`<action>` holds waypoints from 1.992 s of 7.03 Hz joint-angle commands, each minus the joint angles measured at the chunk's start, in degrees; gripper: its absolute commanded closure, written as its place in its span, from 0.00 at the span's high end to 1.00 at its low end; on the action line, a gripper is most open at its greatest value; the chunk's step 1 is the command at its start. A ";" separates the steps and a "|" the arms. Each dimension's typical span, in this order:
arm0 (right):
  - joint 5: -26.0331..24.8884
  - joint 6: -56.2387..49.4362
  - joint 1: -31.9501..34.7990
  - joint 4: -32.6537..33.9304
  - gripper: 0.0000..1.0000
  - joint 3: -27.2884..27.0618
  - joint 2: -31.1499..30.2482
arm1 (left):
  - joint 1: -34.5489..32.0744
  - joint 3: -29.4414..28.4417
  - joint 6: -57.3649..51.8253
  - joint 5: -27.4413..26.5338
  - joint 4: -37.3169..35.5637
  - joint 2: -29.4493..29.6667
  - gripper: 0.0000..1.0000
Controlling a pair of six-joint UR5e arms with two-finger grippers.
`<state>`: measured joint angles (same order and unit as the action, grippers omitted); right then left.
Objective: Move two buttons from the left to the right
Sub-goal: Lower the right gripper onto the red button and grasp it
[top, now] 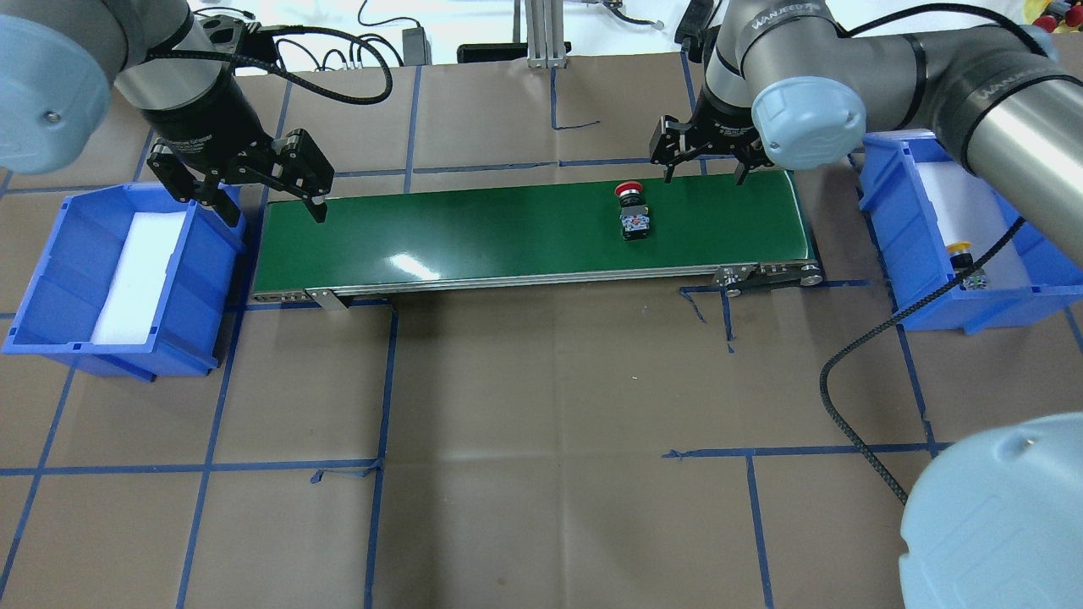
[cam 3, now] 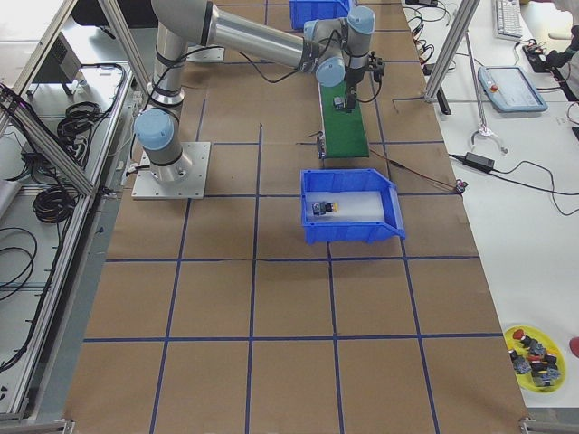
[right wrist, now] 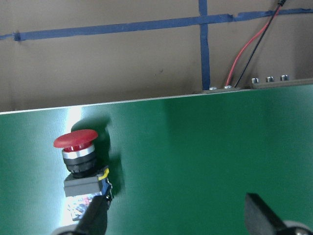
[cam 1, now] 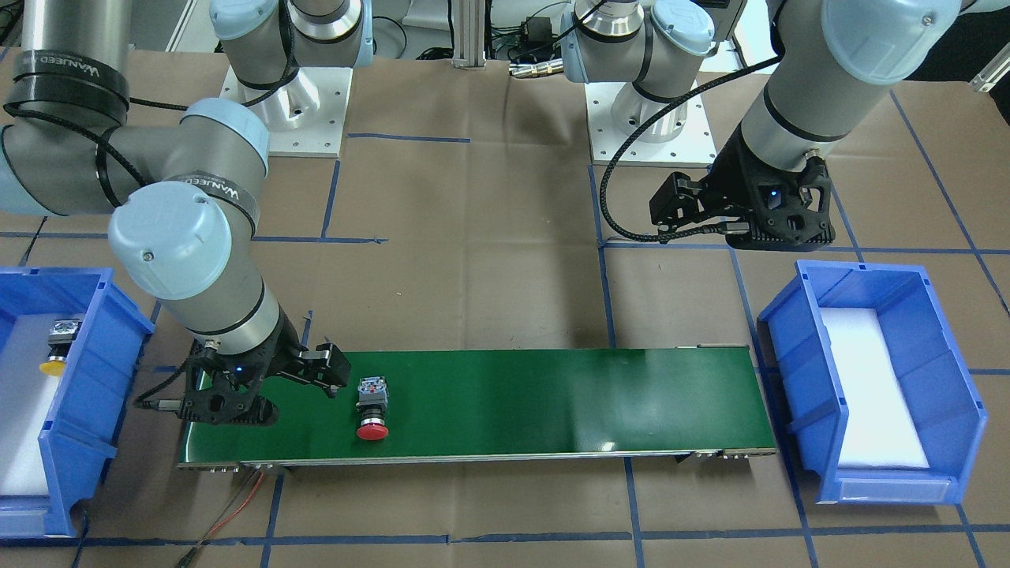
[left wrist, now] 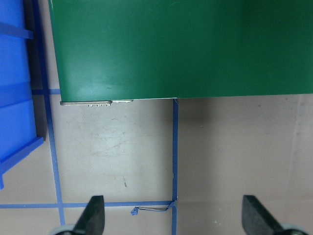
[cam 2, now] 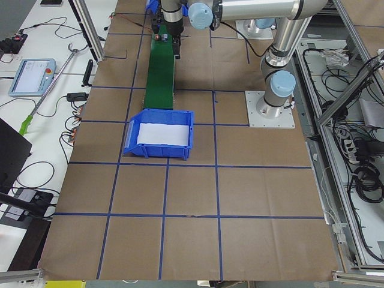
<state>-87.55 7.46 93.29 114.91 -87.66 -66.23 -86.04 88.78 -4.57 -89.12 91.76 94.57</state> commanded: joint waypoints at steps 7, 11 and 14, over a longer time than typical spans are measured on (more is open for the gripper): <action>0.36 2.48 1.81 3.21 0.96 -4.17 3.82 | 0.00 -0.19 0.00 0.09 0.00 0.17 1.00; -2.61 0.64 0.24 0.94 0.07 -3.22 1.90 | 0.09 -0.45 0.00 0.00 0.00 0.17 1.00; -7.55 -10.42 -9.92 -3.87 0.06 0.99 -4.94 | 0.17 -0.45 0.00 0.00 0.00 0.35 1.00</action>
<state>-94.00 1.08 88.23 113.82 -88.51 -68.00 -85.93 88.36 -4.57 -89.12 91.76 94.84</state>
